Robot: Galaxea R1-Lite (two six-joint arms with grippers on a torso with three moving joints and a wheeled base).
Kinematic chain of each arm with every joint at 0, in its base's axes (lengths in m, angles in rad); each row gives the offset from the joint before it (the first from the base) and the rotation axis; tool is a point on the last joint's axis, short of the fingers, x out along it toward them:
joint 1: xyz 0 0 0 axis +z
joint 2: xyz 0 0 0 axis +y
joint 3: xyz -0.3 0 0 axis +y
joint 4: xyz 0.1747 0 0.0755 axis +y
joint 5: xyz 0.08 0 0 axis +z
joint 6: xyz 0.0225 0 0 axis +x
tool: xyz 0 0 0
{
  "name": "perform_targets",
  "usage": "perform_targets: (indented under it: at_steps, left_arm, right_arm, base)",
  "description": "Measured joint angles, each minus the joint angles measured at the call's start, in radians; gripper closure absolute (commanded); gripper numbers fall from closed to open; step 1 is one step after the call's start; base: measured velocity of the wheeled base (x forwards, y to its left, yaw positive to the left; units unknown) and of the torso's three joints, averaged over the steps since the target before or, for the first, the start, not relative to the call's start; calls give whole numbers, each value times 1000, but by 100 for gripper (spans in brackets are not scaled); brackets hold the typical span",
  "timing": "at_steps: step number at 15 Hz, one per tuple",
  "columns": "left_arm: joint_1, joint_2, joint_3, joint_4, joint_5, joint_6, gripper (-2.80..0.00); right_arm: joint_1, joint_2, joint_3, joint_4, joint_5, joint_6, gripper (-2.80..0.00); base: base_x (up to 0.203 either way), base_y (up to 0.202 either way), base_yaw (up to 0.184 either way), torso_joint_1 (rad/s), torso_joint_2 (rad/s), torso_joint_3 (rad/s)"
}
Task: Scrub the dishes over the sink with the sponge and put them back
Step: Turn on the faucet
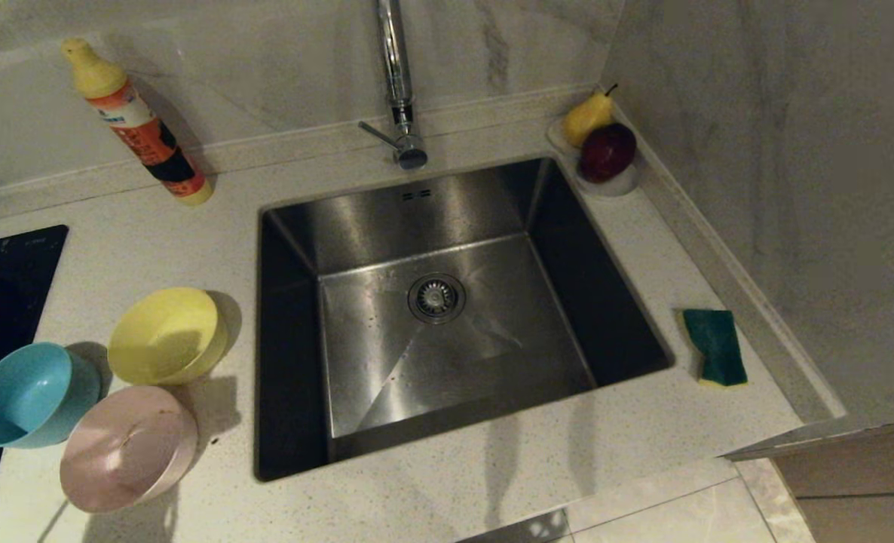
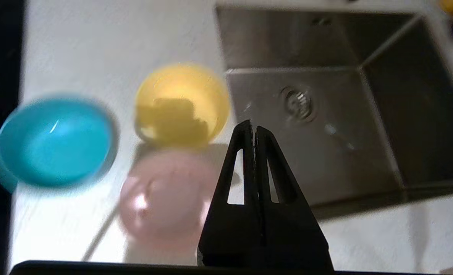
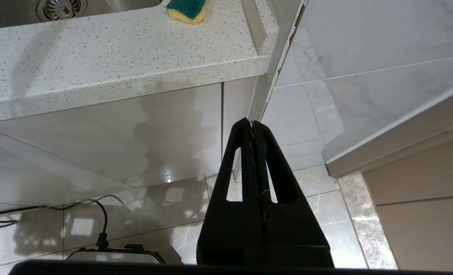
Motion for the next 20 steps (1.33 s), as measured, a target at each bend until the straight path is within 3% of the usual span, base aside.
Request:
perform_targets:
  at_steps: [5,9,15,20]
  left_arm:
    - [-4,271,-242,-12,-152,-5,0]
    - [-42,518,-458,-19,-192,-5,0]
    - [-189,841,-703,-46,-174,-59,0]
    - [-208,1058,-895,-160,-43,-210,0]
  right_arm:
    - [0,0,0,0,0,0,0]
    - [0,0,0,1,1,0,0]
    - [0,0,0,1,0,0,0]
    - [0,0,0,0,0,0,0]
  base:
    - [0,0,0,0,0,0]
    - [0,0,0,0,0,0]
    - [0,0,0,0,0,0]
    - [0,0,0,0,0,0]
